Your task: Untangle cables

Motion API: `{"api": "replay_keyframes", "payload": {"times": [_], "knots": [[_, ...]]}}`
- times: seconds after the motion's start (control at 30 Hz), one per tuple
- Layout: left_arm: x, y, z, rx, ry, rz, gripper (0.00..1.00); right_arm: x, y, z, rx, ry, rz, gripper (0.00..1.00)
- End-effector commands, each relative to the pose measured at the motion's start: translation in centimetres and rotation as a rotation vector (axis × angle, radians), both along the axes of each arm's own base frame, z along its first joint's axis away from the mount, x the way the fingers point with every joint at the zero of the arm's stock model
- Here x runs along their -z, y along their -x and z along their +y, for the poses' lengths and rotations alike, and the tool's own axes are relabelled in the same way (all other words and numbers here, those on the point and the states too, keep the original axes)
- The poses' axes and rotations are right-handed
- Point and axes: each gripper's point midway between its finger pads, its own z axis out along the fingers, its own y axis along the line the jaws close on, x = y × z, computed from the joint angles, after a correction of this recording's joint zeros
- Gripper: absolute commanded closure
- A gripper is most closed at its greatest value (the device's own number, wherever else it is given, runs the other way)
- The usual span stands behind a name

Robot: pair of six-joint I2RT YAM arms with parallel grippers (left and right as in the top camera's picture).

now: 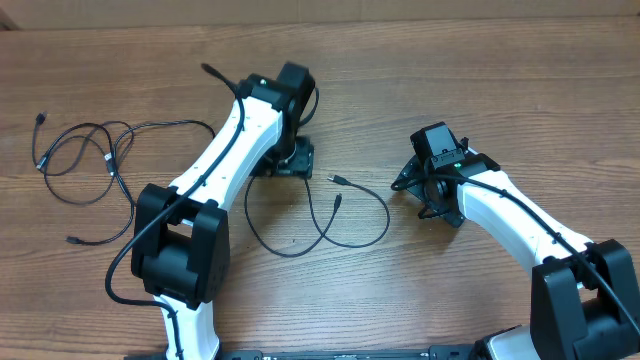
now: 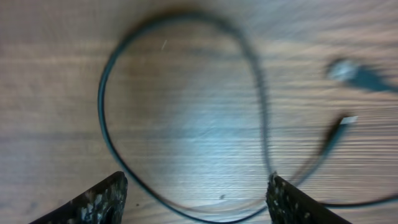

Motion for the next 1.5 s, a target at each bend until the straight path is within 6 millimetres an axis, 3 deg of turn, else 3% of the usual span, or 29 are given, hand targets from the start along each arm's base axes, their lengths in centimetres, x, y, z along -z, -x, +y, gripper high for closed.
{"api": "replay_keyframes", "payload": {"times": [0.0, 0.17, 0.33, 0.5, 0.73, 0.77, 0.8, 0.87, 1.17, 1.23, 1.27, 1.37, 1.47], "knots": [[2.6, 1.9, 1.9, -0.061, -0.061, 0.072, 0.27, -0.3, 0.0, 0.0, 0.010, -0.008, -0.014, 0.00], [5.4, 4.4, 3.9, -0.079, -0.097, 0.145, 0.27, -0.3, -0.1, 0.0, 0.010, -0.008, -0.014, 0.00], [6.3, 4.4, 6.7, -0.130, -0.186, 0.124, 0.31, -0.3, 0.0, 0.0, 0.010, -0.008, -0.014, 0.00], [7.0, 4.6, 8.4, -0.187, -0.179, 0.142, 0.37, -0.3, -0.1, 0.0, 0.010, -0.008, -0.014, 0.00], [9.5, 6.9, 8.2, -0.199, -0.123, 0.194, 0.45, -0.3, -0.1, 0.0, 0.010, -0.008, -0.014, 0.00], [9.9, 7.1, 8.2, -0.200, -0.122, 0.192, 0.52, -0.3, 0.0, 0.0, 0.010, -0.008, -0.014, 0.00], [10.2, 7.3, 8.2, -0.201, -0.118, 0.190, 0.68, -0.3, -0.1, 0.0, 0.010, -0.008, -0.014, 0.00], [10.9, 7.5, 7.7, -0.207, -0.082, 0.188, 0.79, -0.3, 0.0, 0.0, 0.010, -0.008, -0.014, 0.00], [12.5, 8.9, 6.9, -0.216, -0.020, 0.206, 0.74, -0.3, 0.0, 0.0, 0.010, -0.008, -0.014, 0.00], [12.6, 9.1, 6.7, -0.218, -0.008, 0.216, 0.81, -0.3, -0.1, 0.0, 0.010, -0.008, -0.014, 0.00], [12.6, 9.2, 6.7, -0.209, -0.003, 0.217, 0.96, -0.3, -0.1, 0.0, 0.010, -0.008, -0.014, 0.00], [12.6, 8.9, 6.4, -0.167, 0.018, 0.208, 0.96, -0.3, -0.1, 0.0, 0.010, -0.008, -0.014, 0.00], [11.4, 7.5, 5.7, -0.109, 0.082, 0.180, 0.96, -0.3, 0.0, 0.0, 0.010, -0.008, -0.014, 0.00]]}}
